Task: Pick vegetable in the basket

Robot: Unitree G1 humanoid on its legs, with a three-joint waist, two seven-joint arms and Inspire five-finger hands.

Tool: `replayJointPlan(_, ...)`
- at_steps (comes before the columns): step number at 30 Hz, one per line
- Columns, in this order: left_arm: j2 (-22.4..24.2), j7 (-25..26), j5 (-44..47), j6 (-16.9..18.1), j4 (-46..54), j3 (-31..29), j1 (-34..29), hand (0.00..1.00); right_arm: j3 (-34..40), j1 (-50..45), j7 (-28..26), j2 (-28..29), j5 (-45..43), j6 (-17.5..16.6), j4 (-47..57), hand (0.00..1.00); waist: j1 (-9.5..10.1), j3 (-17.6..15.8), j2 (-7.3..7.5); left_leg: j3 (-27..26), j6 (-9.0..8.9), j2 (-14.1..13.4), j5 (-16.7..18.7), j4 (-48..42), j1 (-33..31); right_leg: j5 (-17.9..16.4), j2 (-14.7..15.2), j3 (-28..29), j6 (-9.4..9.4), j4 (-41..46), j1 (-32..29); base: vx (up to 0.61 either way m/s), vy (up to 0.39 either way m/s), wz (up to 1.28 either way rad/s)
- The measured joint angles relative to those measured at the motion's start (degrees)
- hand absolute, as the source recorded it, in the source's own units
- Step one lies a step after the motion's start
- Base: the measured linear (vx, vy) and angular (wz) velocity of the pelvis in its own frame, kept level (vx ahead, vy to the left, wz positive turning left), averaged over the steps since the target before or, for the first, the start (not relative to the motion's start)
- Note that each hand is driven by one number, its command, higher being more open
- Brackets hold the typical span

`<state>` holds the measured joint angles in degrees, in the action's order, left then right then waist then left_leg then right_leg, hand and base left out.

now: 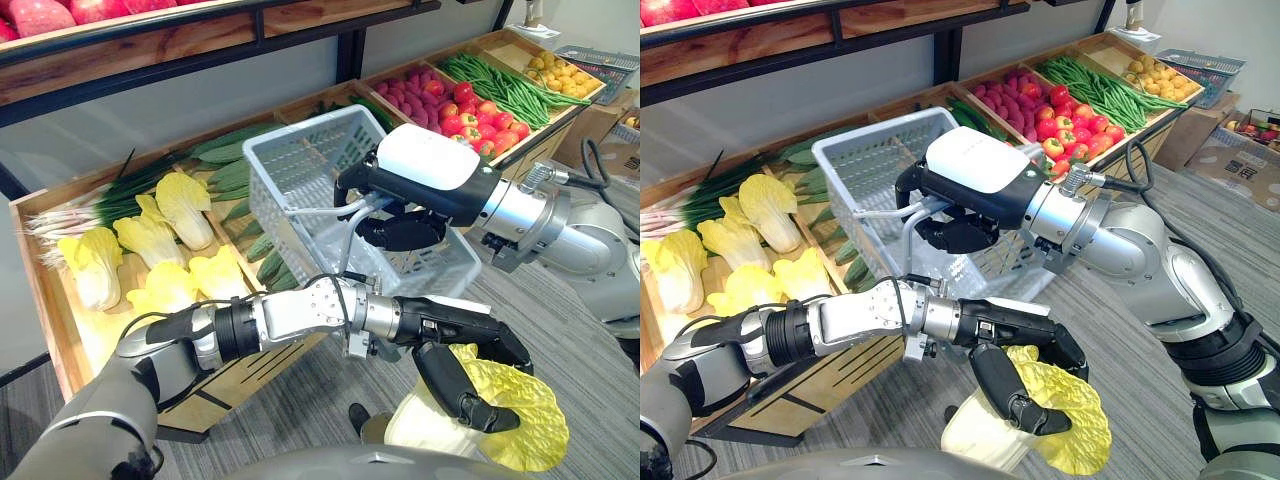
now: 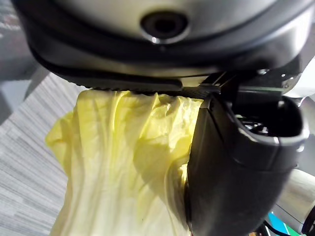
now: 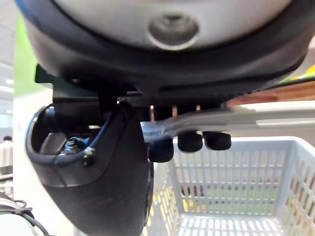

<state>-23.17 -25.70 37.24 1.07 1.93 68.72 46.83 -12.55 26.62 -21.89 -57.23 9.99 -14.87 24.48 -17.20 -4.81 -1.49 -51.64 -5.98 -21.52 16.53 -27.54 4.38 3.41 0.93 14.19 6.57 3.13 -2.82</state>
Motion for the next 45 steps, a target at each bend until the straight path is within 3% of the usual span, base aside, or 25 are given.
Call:
replayJointPlan(8,0.21,0.03,-1.97,0.14,-0.25,0.0,0.0,0.0,0.46,-1.1,0.02,-0.02,-0.46,0.01,1.27,0.0,0.57,-0.04,0.09,0.38,0.14,1.0,-0.15,0.89,-0.07,-0.02,0.63,-0.24,0.08,0.0,0.06,0.02,0.055,0.03)
replayJointPlan(21,-2.2,-1.03,-7.4,1.83,1.62,-2.86,0.7,0.0,4.91,-12.45,-1.98,-0.22,-2.59,1.05,1.64,0.0,1.5,-0.05,0.02,3.84,0.78,1.6,-0.6,0.94,-2.04,-0.15,1.19,-3.2,0.2,-0.02,0.51,0.01,0.042,0.13)
replayJointPlan(30,-7.13,0.63,-25.46,9.31,12.64,-11.8,-2.01,0.0,12.66,-16.7,-3.09,2.14,-6.92,2.11,1.59,0.0,1.99,-0.03,-0.31,6.0,1.16,2.55,-0.76,1.13,-2.96,-0.41,2.11,-4.95,0.51,0.03,1.11,-0.01,0.067,0.12)
replayJointPlan(38,-7.57,3.79,-45.01,16.68,14.5,-13.94,-3.99,0.0,14.01,-18.06,-3.13,3.48,-8.72,2.11,1.62,0.0,2.52,-0.05,-0.26,6.55,1.46,2.87,-0.94,1.25,-2.93,-0.5,2.43,-5.84,0.44,0.03,1.49,0.0,0.06,0.04)
replayJointPlan(41,-9.98,4.15,-52.58,20.25,15.87,-13.97,-3.99,0.0,14.13,-20.1,-4.16,3.44,-8.58,2.13,1.62,0.0,2.75,-0.08,-0.21,6.56,1.12,2.88,-0.74,1.26,-2.93,-0.57,2.44,-5.88,0.43,0.09,1.48,0.0,0.064,0.01)
replayJointPlan(45,-13.87,4.89,-56.08,23.4,20.15,-16.27,-3.95,0.0,14.06,-22.74,-5.82,3.4,-8.39,2.21,1.6,0.0,2.72,-0.11,-0.17,6.54,1.15,2.87,-0.75,1.26,-2.81,-0.91,2.41,-5.9,0.41,0.63,1.35,0.01,0.057,0.0)
